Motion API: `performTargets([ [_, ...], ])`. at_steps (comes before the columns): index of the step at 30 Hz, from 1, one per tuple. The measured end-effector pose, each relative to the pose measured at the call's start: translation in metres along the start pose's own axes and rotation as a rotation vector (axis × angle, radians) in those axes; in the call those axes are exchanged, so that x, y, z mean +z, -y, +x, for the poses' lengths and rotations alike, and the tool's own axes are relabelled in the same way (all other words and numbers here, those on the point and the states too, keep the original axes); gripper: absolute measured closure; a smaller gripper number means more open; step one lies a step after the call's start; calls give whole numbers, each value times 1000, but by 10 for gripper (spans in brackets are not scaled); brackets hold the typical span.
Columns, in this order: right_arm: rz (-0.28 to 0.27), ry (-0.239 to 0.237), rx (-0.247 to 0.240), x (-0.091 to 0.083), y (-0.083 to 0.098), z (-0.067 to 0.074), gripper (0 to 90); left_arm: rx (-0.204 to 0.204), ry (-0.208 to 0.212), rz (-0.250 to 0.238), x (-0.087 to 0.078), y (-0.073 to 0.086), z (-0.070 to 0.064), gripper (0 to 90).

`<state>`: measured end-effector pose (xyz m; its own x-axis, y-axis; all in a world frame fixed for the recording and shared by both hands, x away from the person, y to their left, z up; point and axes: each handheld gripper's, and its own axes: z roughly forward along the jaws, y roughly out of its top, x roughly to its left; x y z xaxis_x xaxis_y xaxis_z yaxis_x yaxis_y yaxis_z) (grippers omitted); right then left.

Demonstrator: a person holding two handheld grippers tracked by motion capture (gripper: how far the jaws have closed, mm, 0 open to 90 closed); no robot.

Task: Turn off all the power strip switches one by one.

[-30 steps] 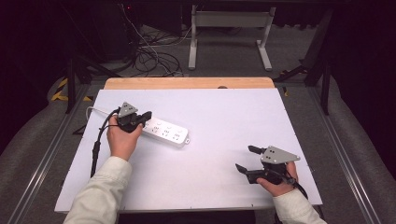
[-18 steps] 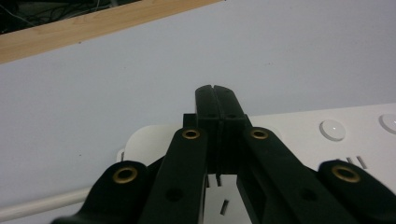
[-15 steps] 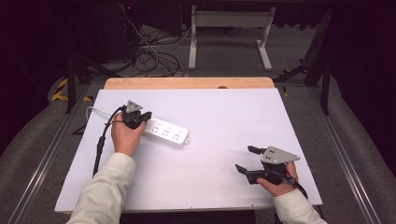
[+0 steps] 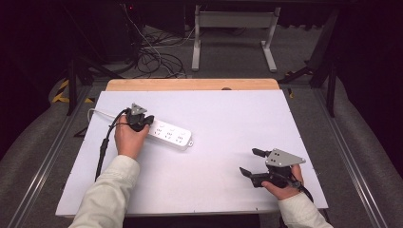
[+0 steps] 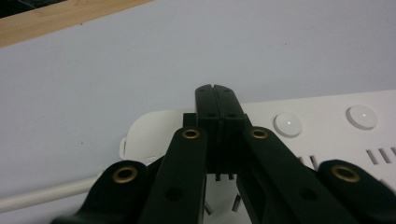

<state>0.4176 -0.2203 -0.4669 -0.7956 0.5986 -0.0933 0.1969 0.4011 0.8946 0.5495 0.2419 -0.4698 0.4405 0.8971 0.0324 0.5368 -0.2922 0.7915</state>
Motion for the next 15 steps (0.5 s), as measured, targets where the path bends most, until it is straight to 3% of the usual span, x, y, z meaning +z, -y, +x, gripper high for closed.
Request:
performTargets([
  [4, -1, -2, -2, 0, 0, 0, 197, 18, -10, -2, 1, 1, -1, 900],
  [15, -4, -3, -2, -1, 0, 0, 197, -4, -10, -10, 3, 2, -4, 900],
])
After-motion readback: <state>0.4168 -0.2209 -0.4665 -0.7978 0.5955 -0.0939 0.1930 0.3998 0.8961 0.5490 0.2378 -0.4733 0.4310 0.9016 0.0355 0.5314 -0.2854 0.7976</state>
